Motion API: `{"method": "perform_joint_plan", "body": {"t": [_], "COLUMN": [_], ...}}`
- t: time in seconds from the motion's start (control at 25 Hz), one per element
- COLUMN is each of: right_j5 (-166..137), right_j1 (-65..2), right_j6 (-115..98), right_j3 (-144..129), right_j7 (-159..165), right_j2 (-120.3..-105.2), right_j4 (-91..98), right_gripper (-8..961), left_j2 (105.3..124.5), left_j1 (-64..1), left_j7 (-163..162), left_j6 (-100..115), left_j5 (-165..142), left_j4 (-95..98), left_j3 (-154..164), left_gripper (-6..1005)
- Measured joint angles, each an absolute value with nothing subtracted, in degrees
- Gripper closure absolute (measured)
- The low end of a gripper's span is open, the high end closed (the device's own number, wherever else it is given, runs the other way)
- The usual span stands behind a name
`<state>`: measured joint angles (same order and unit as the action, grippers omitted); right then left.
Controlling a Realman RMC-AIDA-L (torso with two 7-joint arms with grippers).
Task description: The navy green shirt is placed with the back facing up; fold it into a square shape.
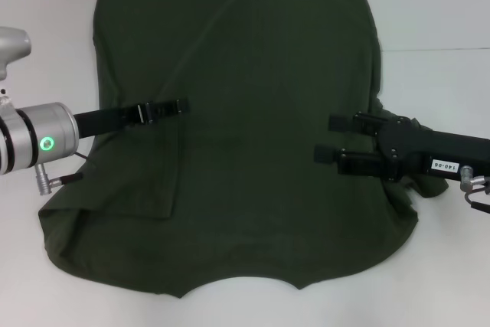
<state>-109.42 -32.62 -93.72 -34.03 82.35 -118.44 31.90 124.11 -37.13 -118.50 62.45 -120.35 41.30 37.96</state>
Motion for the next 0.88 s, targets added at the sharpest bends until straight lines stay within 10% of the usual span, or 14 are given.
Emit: {"method": "perform_joint_plan", "body": {"t": [0.4,0.88], "right_j5": [-108.3,-105.8], "right_j1": [-32.6,-32.4], "right_j6": [-94.0,-93.2], "right_j3": [-33.9,-33.2], "right_j7": [83.9,97.1], "right_j2": [-117.91,-117.39], "right_j4": [31.9,33.9], "right_gripper": [61,62], "left_j2": [124.17,124.34], "left_j1": [-29.9,-25.5], "left_j7": [-113.7,-79.3], "left_j6": [71.0,99.1], "left_j5": [-118.2,-109.7], "left_j4": [46.2,40.5], "left_j3": [35.4,26.7], "left_gripper": [107,111]}}
